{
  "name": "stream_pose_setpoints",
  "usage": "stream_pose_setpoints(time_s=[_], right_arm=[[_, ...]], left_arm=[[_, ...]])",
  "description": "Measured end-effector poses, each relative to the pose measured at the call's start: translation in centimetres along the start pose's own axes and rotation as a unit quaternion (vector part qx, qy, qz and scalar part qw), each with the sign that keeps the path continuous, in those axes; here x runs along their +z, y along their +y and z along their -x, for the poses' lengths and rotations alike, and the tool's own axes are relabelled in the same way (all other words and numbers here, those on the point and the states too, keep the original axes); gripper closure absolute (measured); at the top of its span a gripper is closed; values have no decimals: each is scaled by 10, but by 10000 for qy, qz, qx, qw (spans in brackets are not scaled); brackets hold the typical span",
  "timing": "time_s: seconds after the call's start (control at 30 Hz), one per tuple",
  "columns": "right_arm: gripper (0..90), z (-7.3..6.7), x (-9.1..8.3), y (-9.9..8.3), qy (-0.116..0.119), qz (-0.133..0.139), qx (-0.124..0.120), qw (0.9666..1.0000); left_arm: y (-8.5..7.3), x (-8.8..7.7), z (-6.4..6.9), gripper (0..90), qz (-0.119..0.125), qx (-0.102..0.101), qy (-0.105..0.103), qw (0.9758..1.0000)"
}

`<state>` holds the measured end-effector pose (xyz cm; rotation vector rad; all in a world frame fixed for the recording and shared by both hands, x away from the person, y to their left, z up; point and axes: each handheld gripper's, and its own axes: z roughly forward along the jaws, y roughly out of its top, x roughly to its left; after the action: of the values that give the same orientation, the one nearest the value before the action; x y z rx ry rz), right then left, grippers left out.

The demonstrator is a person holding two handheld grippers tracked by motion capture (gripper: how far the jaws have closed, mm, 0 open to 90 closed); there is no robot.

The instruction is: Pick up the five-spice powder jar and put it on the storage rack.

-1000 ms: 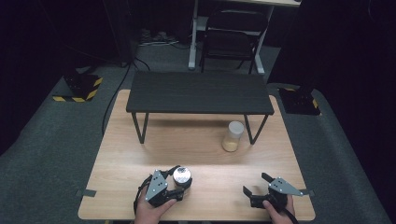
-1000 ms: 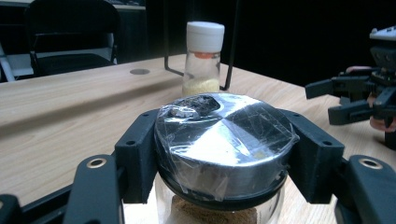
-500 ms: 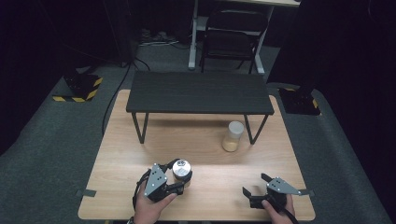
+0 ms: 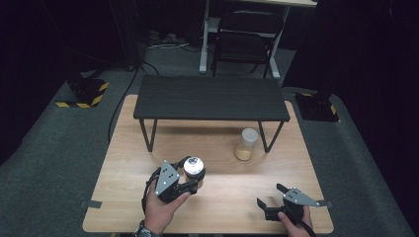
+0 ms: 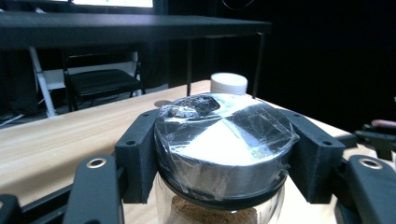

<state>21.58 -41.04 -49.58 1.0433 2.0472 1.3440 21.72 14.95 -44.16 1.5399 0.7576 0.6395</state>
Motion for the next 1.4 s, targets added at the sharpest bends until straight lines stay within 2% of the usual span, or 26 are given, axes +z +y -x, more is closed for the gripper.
stream_pose_setpoints(time_s=[0.4,1.0,1.27,1.4], right_arm=[[3,1,0,0,29,3,-13,10000],[2,2,0,0,61,-1,5,10000],[2,2,0,0,78,10,-1,10000],[3,2,0,-1,77,24,-25,10000]], left_arm=[[42,17,-4,350,12,120,248,9996],[84,36,-15,350,105,92,556,9984],[103,42,-20,350,130,200,712,9972],[113,47,-24,350,193,169,798,9965]])
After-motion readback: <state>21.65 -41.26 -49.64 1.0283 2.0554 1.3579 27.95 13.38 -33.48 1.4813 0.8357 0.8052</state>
